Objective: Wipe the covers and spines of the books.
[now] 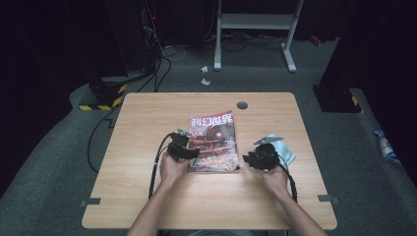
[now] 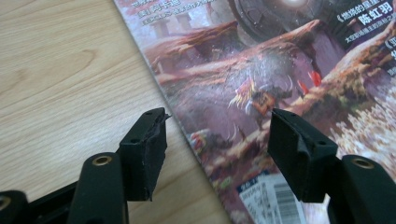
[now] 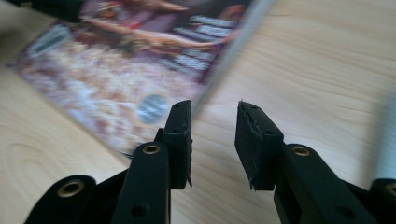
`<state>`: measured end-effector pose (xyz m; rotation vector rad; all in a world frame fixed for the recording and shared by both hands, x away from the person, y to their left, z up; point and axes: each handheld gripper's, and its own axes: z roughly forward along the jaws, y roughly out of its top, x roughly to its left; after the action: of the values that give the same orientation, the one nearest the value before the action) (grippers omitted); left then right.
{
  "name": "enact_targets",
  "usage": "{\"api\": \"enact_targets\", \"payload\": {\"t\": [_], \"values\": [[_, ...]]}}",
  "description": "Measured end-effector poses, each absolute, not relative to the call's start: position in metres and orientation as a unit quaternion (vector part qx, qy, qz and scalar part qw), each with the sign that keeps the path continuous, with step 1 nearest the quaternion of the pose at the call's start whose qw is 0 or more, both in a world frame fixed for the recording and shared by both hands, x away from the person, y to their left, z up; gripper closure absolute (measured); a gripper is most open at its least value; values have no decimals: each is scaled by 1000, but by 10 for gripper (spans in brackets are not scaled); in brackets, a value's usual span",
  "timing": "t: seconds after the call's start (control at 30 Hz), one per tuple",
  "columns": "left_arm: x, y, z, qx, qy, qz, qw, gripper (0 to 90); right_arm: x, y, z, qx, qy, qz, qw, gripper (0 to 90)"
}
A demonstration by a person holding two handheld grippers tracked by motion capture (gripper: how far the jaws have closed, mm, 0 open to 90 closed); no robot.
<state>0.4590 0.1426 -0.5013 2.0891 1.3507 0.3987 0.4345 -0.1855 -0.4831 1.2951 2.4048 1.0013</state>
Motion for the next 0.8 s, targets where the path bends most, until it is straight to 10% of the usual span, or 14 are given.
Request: {"api": "enact_targets", "payload": {"t": [0.33, 0.8], "values": [[432, 163, -496, 776, 522, 156, 317, 367, 437, -249, -488, 513, 787, 294, 176, 625], [393, 192, -499, 755, 538, 183, 325, 364, 425, -238, -500, 498, 805, 289, 141, 713]]}}
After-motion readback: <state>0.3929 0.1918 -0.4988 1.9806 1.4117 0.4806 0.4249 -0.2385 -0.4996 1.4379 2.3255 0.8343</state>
